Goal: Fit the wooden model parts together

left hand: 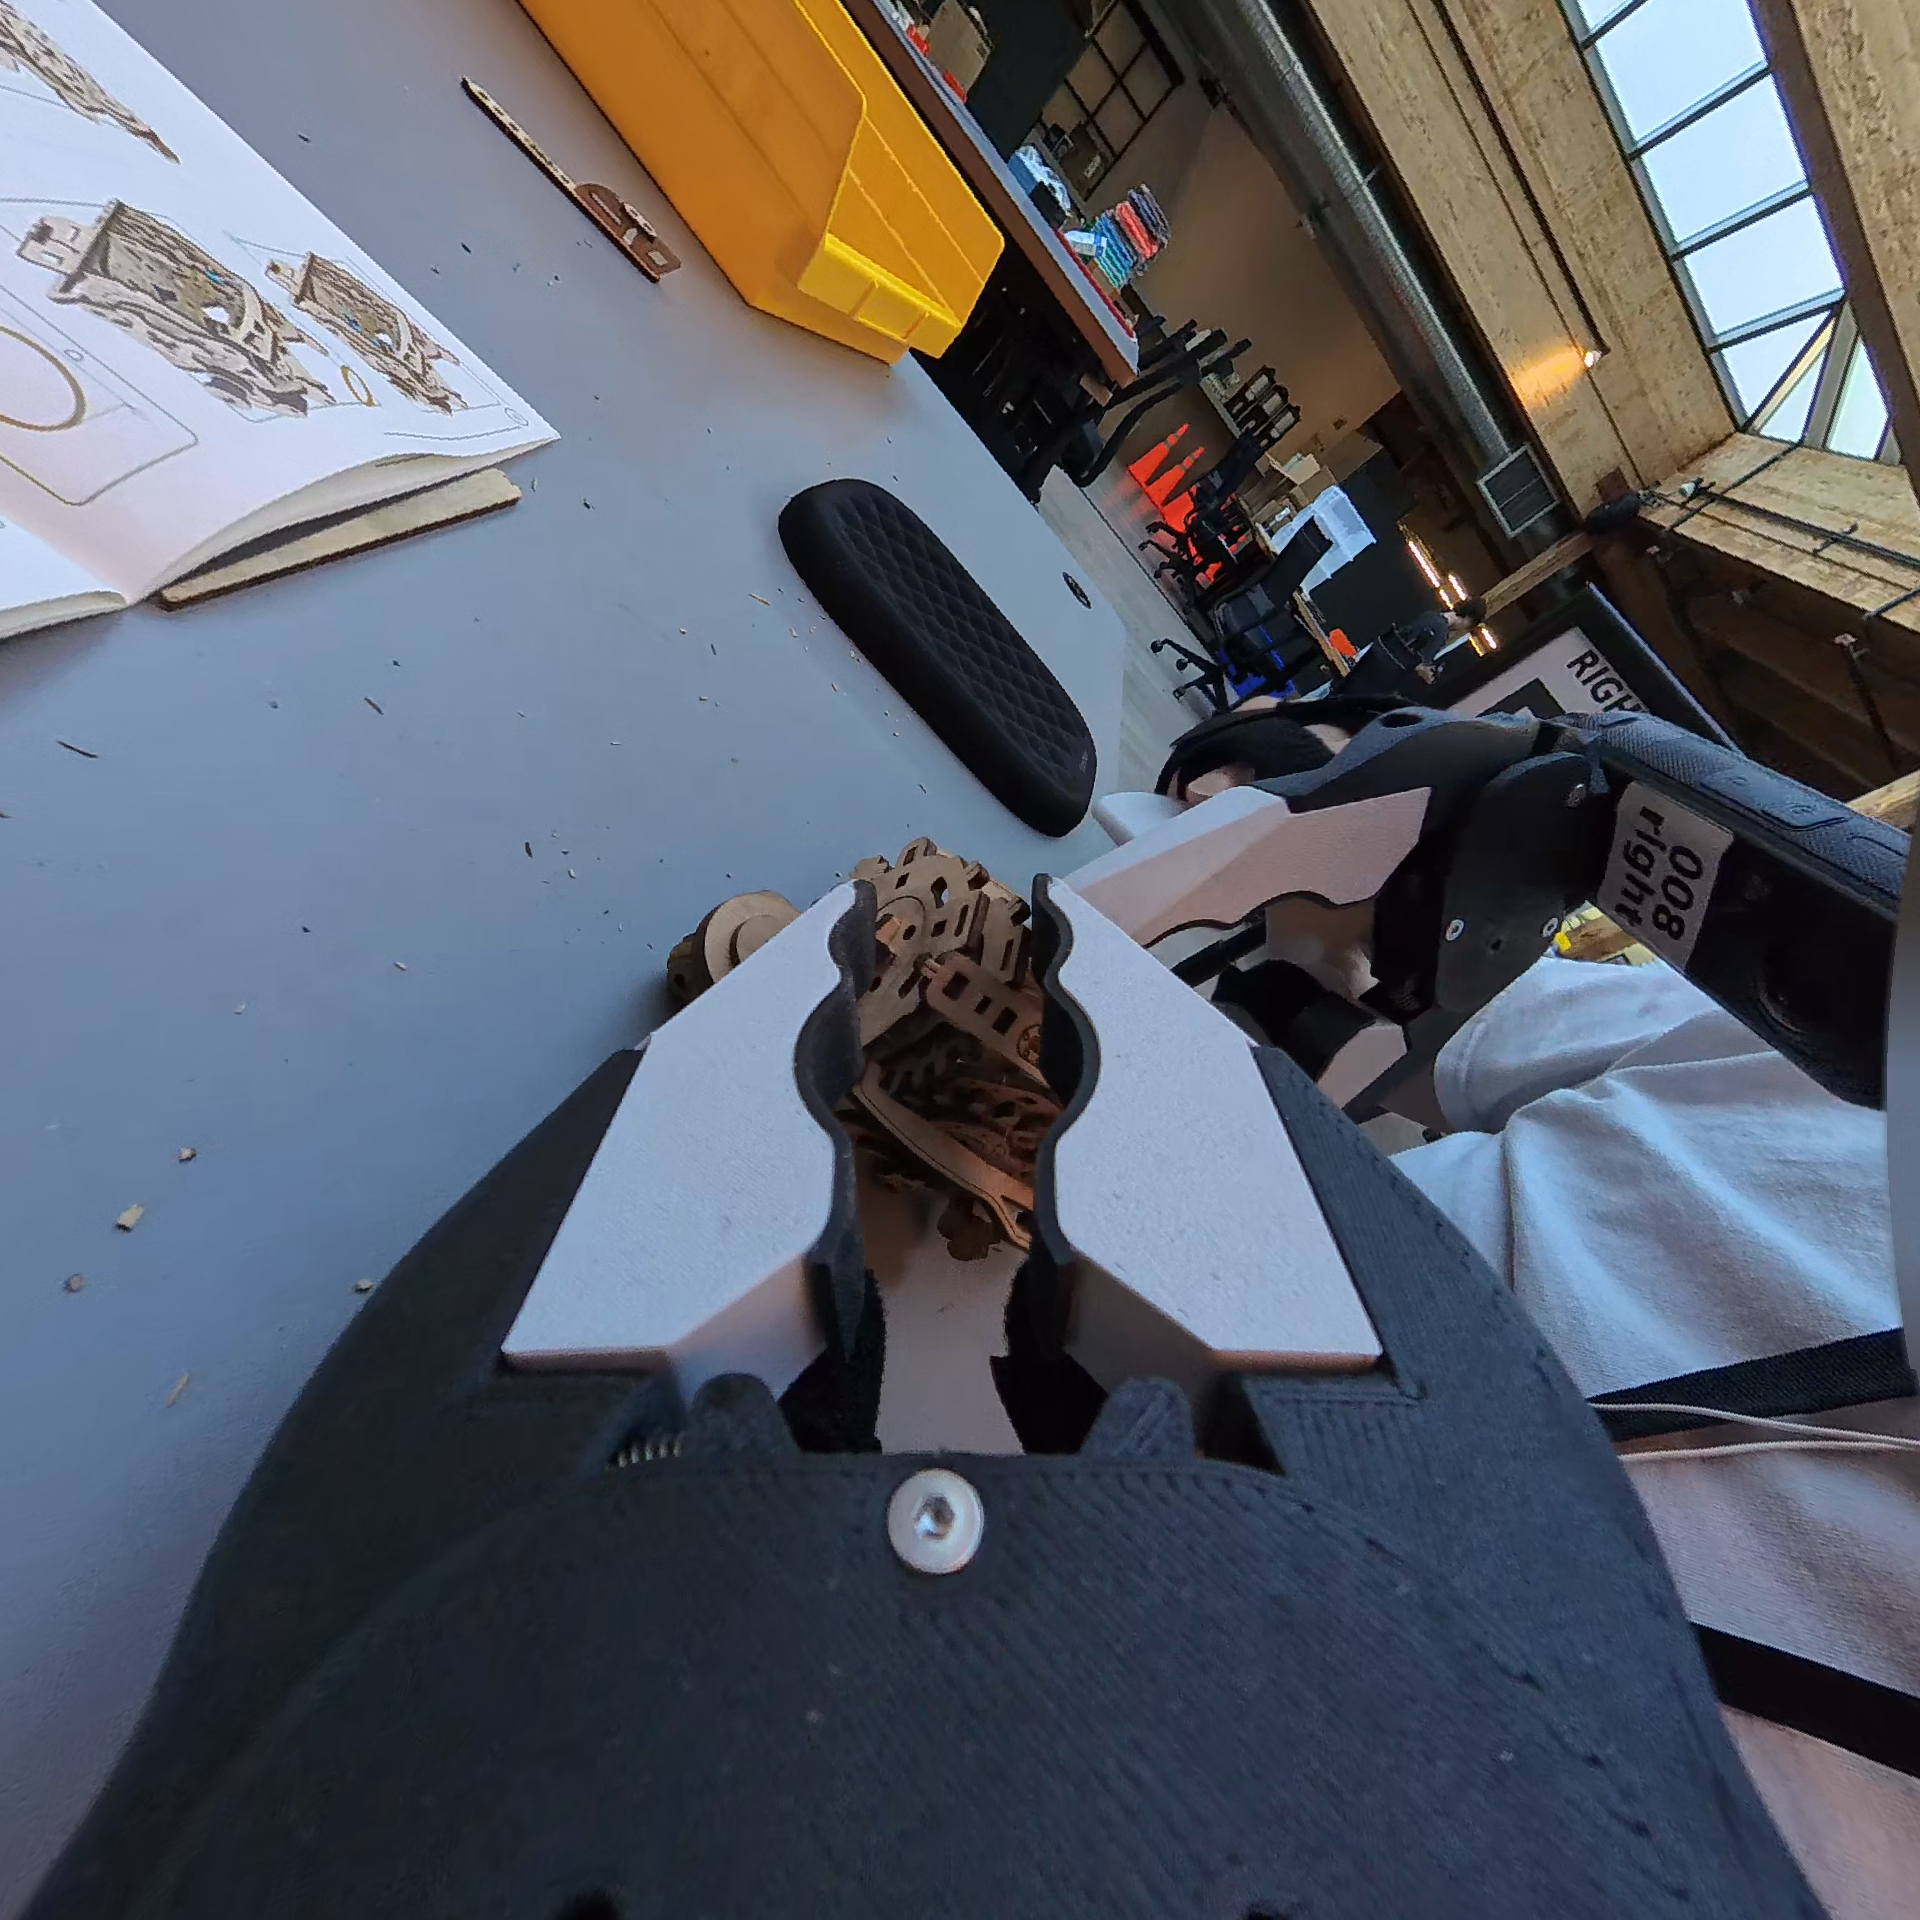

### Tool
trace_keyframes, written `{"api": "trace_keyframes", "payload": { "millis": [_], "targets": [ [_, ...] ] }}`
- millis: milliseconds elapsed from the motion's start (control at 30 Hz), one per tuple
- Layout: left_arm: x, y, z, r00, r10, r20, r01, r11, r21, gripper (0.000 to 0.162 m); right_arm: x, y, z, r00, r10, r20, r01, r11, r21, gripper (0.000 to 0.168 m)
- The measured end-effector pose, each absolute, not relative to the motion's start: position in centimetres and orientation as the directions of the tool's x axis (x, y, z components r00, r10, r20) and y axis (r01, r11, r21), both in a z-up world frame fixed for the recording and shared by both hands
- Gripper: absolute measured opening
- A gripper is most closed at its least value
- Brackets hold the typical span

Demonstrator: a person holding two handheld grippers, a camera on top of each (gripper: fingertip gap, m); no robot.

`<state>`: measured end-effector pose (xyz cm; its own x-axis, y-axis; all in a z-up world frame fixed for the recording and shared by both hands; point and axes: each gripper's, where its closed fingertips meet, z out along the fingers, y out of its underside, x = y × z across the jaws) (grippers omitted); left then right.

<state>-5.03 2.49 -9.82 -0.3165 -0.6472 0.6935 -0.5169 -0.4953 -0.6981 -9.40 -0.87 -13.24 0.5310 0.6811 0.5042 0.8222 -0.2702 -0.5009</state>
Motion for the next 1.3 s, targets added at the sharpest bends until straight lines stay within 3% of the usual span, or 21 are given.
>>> {"api": "trace_keyframes", "payload": {
  "millis": [467,833,1000,1300],
  "targets": [
    [-5.1,2.6,-9.8,-0.317,-0.643,0.697,-0.515,-0.501,-0.696,0.027,-9.0,-1.3,-13.7,0.585,0.674,0.451,0.787,-0.337,-0.517,0.096],
    [-5.1,2.6,-9.8,-0.307,-0.65,0.695,-0.514,-0.501,-0.696,0.027,-9.7,-0.9,-12.3,0.765,0.605,0.219,0.568,-0.474,-0.672,0.095],
    [-4.9,2.2,-9.8,-0.277,-0.681,0.678,-0.502,-0.5,-0.706,0.027,-10.1,-1.0,-12.0,0.843,0.524,0.123,0.467,-0.6,-0.649,0.103],
    [-4.7,2.0,-9.8,-0.252,-0.69,0.679,-0.483,-0.518,-0.706,0.027,-10.4,-1.0,-12.9,0.895,0.429,0.124,0.416,-0.699,-0.582,0.102]
  ]
}}
